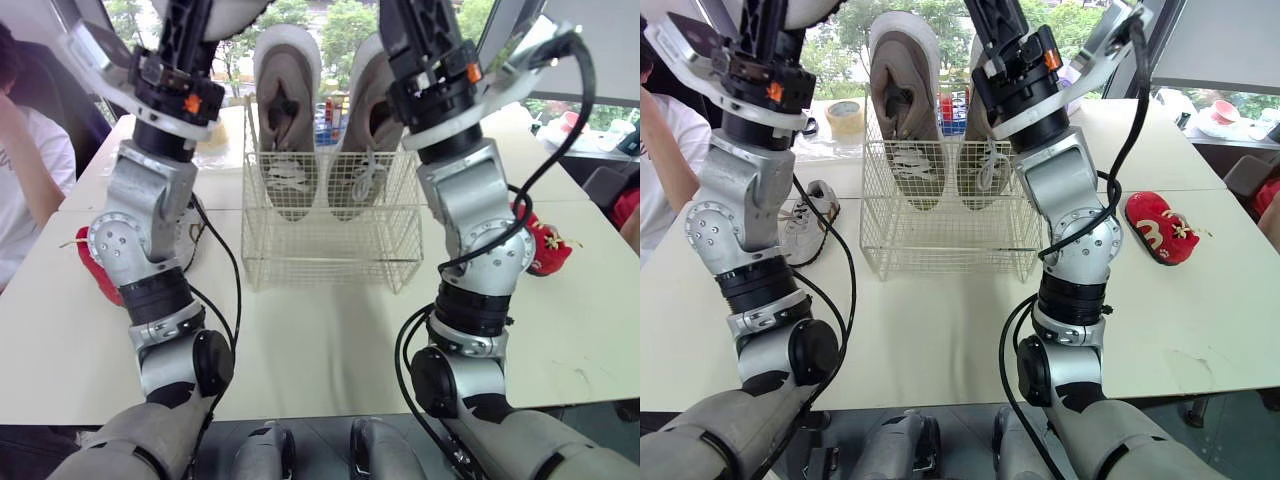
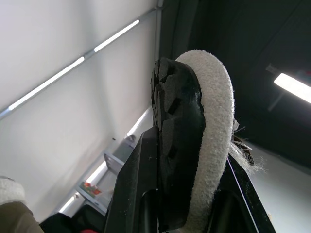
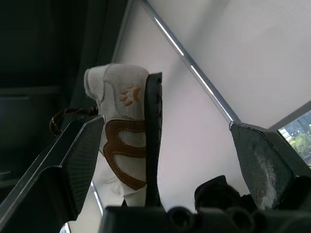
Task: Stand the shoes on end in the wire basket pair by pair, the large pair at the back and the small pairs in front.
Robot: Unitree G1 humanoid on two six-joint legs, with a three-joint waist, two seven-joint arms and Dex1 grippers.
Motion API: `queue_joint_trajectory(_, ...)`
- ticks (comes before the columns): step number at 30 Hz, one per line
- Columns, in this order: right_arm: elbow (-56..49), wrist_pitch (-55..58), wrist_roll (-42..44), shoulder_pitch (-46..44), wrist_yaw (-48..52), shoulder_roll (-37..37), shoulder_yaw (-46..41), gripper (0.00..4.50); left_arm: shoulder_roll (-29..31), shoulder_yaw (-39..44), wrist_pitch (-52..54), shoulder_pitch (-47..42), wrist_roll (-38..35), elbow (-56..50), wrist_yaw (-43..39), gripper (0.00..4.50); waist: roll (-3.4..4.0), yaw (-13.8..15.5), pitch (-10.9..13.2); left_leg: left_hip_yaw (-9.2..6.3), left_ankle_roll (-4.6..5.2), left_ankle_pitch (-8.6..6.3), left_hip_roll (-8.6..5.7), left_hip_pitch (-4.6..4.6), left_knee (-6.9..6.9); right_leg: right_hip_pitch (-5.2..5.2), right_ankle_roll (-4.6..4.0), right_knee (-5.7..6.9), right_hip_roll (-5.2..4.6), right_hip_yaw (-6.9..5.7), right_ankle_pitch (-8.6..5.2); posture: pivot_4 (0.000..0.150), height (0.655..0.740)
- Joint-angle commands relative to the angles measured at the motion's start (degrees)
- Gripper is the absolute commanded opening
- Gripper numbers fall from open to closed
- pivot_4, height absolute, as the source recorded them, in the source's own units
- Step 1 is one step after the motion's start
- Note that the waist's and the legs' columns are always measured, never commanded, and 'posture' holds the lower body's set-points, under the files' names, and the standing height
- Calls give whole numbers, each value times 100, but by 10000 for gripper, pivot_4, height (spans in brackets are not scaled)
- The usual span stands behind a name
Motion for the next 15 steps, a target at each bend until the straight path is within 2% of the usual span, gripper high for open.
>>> queue_joint_trajectory(1, -102, -137, -70, -336, 185, -17, 115, 44378, -12, -239, -24, 129, -140, -219, -77, 2862, 0, -1, 0, 0, 0, 0, 0, 0, 0, -1, 0, 0, 0, 0, 0, 1500, 7400)
queue_joint_trajectory(13, -59, -269, -69, -514, 194, 10, 135, 44378, 72, -742, -37, 704, 196, -330, -235, 2862, 0, -1, 0, -1, 5, -3, 3, 0, 0, -1, 0, -1, 3, 0, 0, 1500, 7400)
queue_joint_trajectory(15, -53, -276, -96, -500, 198, 1, 144, 39134, 83, -785, -59, 724, 252, -338, -243, 2862, 0, 4, 0, -2, 8, -5, 4, 0, -1, -1, 0, -1, 5, -1, 0, 1500, 7400)
